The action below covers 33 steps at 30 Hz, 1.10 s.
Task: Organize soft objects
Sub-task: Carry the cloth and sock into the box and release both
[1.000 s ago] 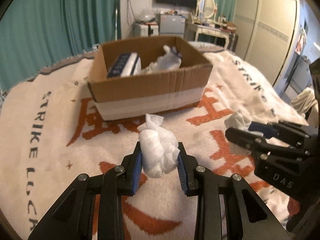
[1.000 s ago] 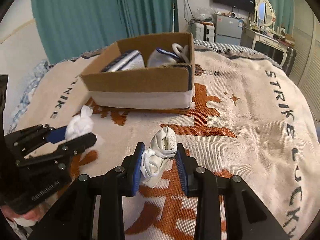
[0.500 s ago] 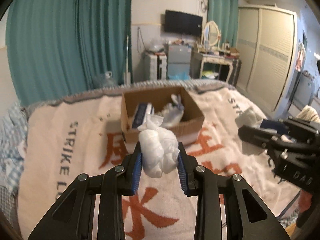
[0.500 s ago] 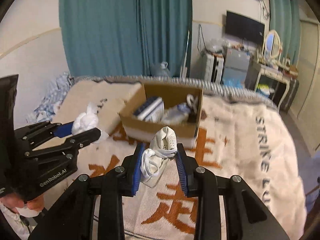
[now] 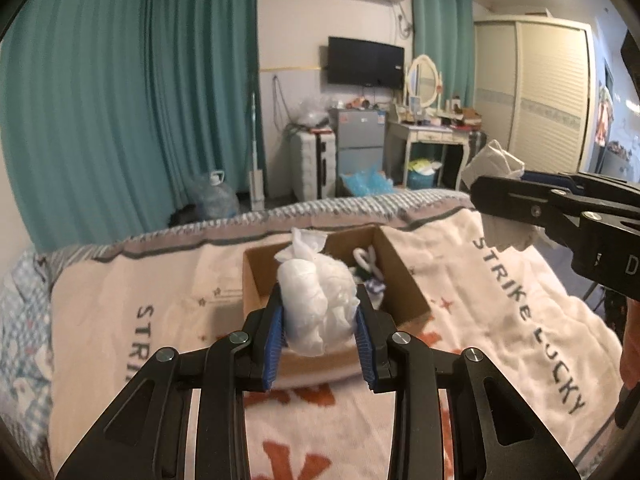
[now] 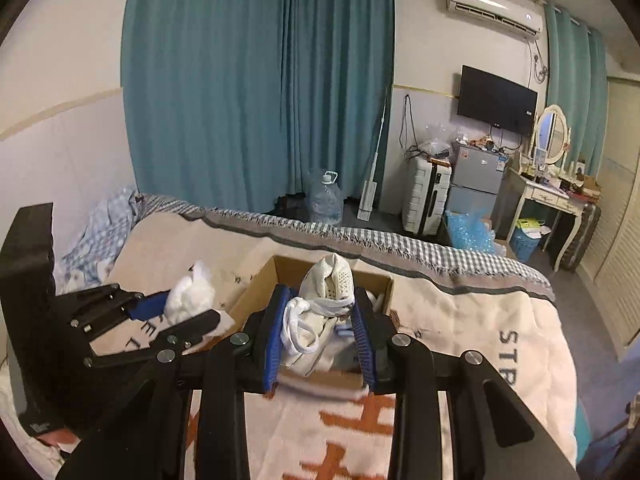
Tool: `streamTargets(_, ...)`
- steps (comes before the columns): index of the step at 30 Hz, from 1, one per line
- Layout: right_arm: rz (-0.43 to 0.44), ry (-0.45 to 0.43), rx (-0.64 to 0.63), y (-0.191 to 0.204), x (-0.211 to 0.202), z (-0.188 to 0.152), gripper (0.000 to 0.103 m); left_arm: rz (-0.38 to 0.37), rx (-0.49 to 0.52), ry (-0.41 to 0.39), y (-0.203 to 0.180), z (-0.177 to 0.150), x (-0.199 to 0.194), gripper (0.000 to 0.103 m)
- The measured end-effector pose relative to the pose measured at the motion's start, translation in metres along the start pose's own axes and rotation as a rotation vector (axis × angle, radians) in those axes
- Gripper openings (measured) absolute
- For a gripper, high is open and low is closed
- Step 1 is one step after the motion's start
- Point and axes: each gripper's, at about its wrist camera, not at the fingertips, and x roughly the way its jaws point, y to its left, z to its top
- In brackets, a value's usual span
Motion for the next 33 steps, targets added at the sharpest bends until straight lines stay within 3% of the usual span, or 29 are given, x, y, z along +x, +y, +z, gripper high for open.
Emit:
streamTargets(10, 0.036, 0.044, 0.059, -0.041, 0.124, 0.018, 0.031, -0.007, -0.055, 0.053, 0.02, 0.02, 0.104, 0.031)
streamTargets(19, 0.081, 0.178, 0.106, -0.062, 0.239, -0.01, 0.031, -0.008, -0.064, 0.159, 0.036, 0.007, 0.181, 0.031)
streamTargets(24, 0.082, 0.193, 0.155, -0.07, 0.259, -0.02, 0.037, -0.035, -0.061, 0.142, 0.033, 0.006, 0.186, 0.038)
streamTargets(25, 0.077, 0.193, 0.163, -0.072, 0.26, -0.02, 0.043, -0.033, -0.053, 0.145, 0.031, 0.005, 0.185, 0.044)
streamTargets(27, 0.062, 0.194, 0.163, -0.073, 0.257, -0.021, 0.05, -0.006, -0.022, 0.144, 0.027, 0.005, 0.183, 0.069)
streamTargets(29, 0.05, 0.184, 0.17, -0.076, 0.248, -0.018, 0.05, 0.03, -0.003, 0.121, 0.023, 0.006, 0.175, 0.073)
streamTargets(33, 0.021, 0.157, 0.183, -0.079, 0.212, -0.006, 0.05, 0.017, -0.02, 0.13, 0.021, 0.018, 0.153, 0.073)
